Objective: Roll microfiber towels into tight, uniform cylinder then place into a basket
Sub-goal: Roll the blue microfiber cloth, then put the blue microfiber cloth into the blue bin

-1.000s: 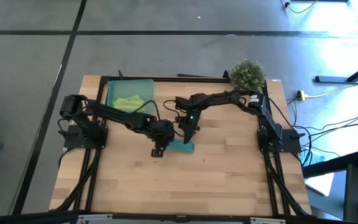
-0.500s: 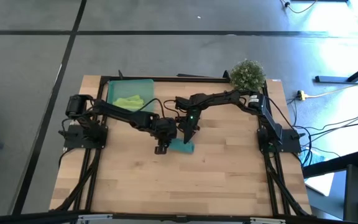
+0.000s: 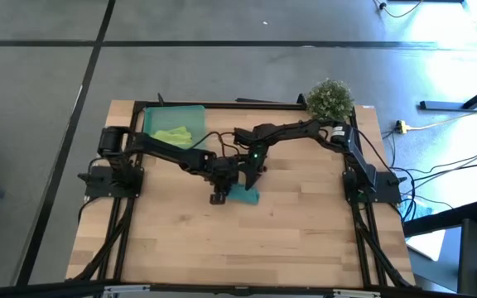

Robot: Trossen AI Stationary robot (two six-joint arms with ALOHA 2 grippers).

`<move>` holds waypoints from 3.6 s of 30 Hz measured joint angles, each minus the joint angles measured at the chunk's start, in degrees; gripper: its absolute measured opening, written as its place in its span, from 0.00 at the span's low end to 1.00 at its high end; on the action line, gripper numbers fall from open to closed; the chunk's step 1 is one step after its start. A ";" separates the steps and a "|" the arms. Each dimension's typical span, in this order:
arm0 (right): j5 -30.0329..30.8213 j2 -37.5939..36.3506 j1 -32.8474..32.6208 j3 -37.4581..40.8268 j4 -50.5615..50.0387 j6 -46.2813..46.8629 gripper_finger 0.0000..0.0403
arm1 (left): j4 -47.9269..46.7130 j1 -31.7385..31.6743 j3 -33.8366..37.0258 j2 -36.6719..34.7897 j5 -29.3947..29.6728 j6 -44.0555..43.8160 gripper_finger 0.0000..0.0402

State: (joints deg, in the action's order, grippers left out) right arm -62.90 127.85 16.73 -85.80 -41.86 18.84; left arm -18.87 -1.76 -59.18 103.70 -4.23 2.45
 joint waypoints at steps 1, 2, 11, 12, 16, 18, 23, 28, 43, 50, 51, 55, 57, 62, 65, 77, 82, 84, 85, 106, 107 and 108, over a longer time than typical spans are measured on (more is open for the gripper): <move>-0.30 -0.02 0.02 -0.18 0.33 0.13 0.00 | 0.53 0.04 0.00 0.53 -0.02 -0.19 0.15; 0.02 -0.15 -0.06 -0.23 0.65 0.14 0.00 | 0.74 0.04 -0.02 0.90 -0.08 -0.19 0.15; 2.24 -0.17 -0.07 -0.24 0.50 -0.01 0.15 | 1.26 0.00 -0.04 1.66 -0.22 1.13 0.15; 2.32 -0.17 -0.07 -0.22 0.47 0.00 0.17 | 1.36 0.00 -0.04 1.66 -0.22 1.12 0.15; 2.36 -0.17 0.07 -0.22 0.12 0.41 0.25 | 1.38 0.00 -0.02 1.68 -0.61 1.16 0.15; 2.46 -0.17 0.71 -0.22 -0.64 0.47 0.28 | 1.44 -0.03 -0.02 1.73 -1.19 1.13 0.15; 5.94 -1.42 3.64 -0.13 -7.15 -2.00 0.30 | 1.46 0.00 -0.02 1.74 -1.30 1.25 0.15; 19.25 -6.67 5.20 -0.15 -14.91 -5.91 0.30 | 1.85 0.00 0.00 1.79 -1.29 1.28 0.15; 48.12 -31.62 0.69 2.11 -18.56 -8.78 0.30 | 1.75 0.02 0.04 1.79 -1.29 1.13 0.15; 48.24 -48.50 -5.82 17.69 1.68 -12.43 0.30 | 1.81 0.00 0.07 1.79 -1.27 1.15 0.15; 48.25 -50.52 -6.82 20.04 4.64 -13.31 0.30 | 1.81 0.00 0.07 1.79 -1.27 1.15 0.15; 46.84 -56.93 -10.77 29.06 16.06 -16.43 0.30 | 1.81 0.00 0.07 1.79 -1.25 1.26 0.15; 44.33 -58.54 -12.59 32.65 21.04 -18.57 0.30 | 1.81 0.00 0.07 1.79 -1.26 1.26 0.15; 43.74 -59.98 -15.30 37.83 29.29 -20.80 0.30 | 1.83 0.00 0.07 1.79 -1.25 1.27 0.15; 43.76 -60.01 -15.44 38.12 29.90 -20.60 0.30 | 1.83 0.00 0.07 1.79 -1.28 1.26 0.15; 43.76 -60.02 -15.43 38.12 30.09 -20.66 0.30 | 1.83 0.00 0.07 1.79 -1.32 1.26 0.15; 43.76 -60.02 -15.43 38.12 30.09 -20.66 0.30 | 1.83 -0.09 0.09 1.75 -1.40 1.26 0.15; 43.76 -60.02 -15.43 38.12 30.09 -20.68 0.30 | 1.81 -0.20 0.09 1.65 -1.40 1.20 0.15; 43.76 -60.02 -15.43 38.12 30.09 -20.61 0.30 | 1.81 -0.22 0.13 1.48 -1.40 1.08 0.15; 43.78 -60.02 -15.43 38.12 30.09 -20.60 0.30 | -13.44 -1.33 -12.74 1.15 0.10 5.28 0.37; 43.78 -60.02 -15.43 38.12 30.08 -20.61 0.30 | -13.97 -1.24 -13.15 1.13 0.11 5.48 0.40; 43.78 -60.02 -15.43 38.12 30.08 -20.66 0.30 | -14.07 -1.05 -13.31 1.11 0.12 5.53 0.44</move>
State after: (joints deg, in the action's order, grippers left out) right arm -19.11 67.83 1.30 -47.68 -11.78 -1.82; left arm -32.94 -2.81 -72.49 104.81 -4.11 7.98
